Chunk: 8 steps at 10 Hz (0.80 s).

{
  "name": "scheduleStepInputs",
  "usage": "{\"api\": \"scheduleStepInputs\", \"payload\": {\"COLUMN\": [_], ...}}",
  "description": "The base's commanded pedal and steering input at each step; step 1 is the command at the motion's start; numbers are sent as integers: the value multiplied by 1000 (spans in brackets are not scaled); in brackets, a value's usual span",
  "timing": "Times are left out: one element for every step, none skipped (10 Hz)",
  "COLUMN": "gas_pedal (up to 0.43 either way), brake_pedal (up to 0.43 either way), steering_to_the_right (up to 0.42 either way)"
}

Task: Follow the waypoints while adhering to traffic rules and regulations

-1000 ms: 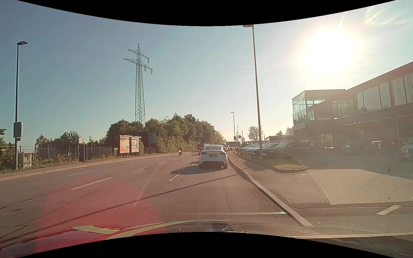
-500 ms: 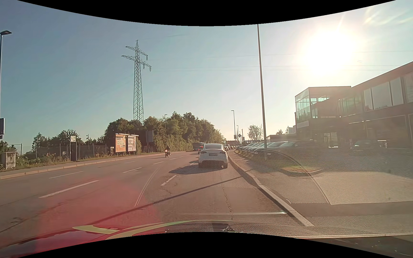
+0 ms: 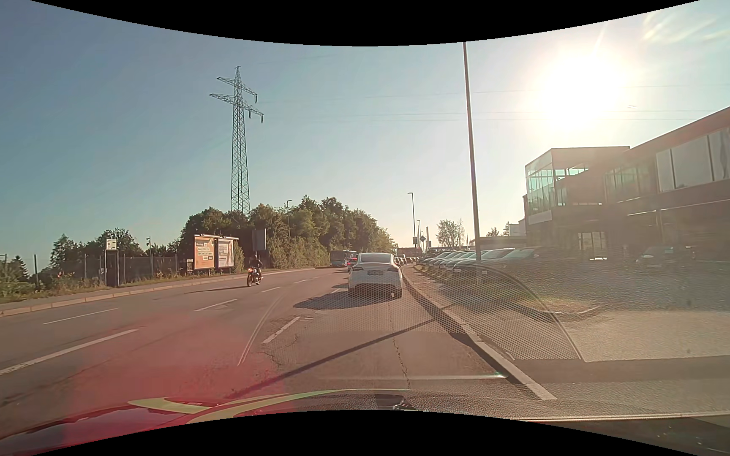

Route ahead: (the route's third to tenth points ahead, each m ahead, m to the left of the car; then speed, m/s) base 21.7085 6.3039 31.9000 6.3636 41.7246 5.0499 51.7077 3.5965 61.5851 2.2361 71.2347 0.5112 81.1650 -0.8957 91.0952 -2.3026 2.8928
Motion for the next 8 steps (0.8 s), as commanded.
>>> {"api": "scheduleStepInputs", "payload": {"gas_pedal": [0,0,0,0,0,0,0,0], "brake_pedal": [0,0,0,0,0,0,0,0], "steering_to_the_right": [12,12,12,12,12,12,12,12]}}
